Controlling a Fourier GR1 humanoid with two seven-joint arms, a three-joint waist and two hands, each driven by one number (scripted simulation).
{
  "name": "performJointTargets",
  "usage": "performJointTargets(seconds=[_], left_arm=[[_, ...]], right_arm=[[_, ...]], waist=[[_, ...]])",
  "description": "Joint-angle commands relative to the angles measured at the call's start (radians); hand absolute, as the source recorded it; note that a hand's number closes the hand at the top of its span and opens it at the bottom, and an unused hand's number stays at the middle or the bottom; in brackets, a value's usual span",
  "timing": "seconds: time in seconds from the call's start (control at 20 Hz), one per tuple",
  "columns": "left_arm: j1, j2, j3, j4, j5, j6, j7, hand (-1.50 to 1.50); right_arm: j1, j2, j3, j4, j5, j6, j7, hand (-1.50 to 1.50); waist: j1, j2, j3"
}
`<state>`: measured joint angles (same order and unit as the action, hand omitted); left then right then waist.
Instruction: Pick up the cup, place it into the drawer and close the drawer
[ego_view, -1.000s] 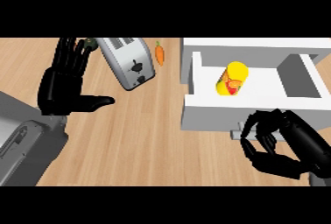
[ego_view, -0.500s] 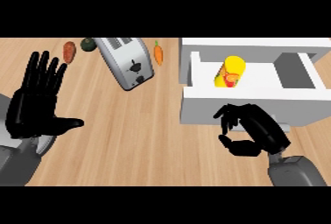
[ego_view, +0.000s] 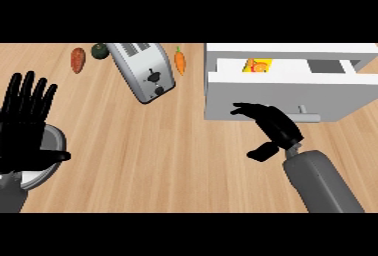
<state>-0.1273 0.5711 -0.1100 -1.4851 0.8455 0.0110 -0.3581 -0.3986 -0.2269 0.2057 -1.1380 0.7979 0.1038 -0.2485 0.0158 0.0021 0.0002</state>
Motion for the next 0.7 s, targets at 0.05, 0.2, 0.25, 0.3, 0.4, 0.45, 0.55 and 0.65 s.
performJointTargets(seconds=[0.05,0.2,0.25,0.3,0.4,0.45,0.55,0.65], left_arm=[[0.021,-0.058,0.003,0.059,-0.043,-0.067,-0.033,-1.5],[0.079,-0.037,0.05,-0.043,-0.05,-0.052,-0.008,-1.5],[0.076,-0.049,0.038,-0.07,-0.046,-0.027,0.016,-1.5],[0.12,-0.008,0.08,-0.027,-0.009,-0.127,-0.004,-1.5],[0.03,-0.064,0.028,-0.003,-0.055,-0.061,0.009,-1.5],[0.024,-0.036,0.06,0.019,-0.03,-0.107,0.019,-1.5],[0.044,-0.043,0.072,0.002,-0.022,-0.102,0.031,-1.5],[0.028,-0.056,0.074,0.069,-0.036,-0.145,-0.018,-1.5]], right_arm=[[-0.161,0.031,-0.067,0.306,0.026,-0.072,-0.088,-1.5],[-0.24,0.05,-0.112,0.441,0.012,-0.095,-0.145,-1.5],[-0.271,0.023,-0.142,0.49,-0.01,-0.073,-0.178,-1.5],[-0.292,0.01,-0.148,0.535,-0.008,-0.075,-0.207,-1.5],[-0.383,0.011,-0.178,0.668,-0.008,-0.083,-0.229,-1.5],[-0.423,-0.022,-0.197,0.701,-0.013,-0.07,-0.256,-1.5],[-0.446,-0.002,-0.209,0.755,-0.014,-0.083,-0.266,-1.5],[-0.472,-0.063,-0.226,0.802,-0.018,-0.066,-0.319,-1.5]], waist=[[0.001,0.004,0.0],[0.006,0.002,0.001],[0.009,0.003,0.001],[0.016,0.005,0.001],[0.022,0.012,0.002],[0.023,0.013,0.001],[0.023,0.011,0.001],[0.034,0.02,0.002]])
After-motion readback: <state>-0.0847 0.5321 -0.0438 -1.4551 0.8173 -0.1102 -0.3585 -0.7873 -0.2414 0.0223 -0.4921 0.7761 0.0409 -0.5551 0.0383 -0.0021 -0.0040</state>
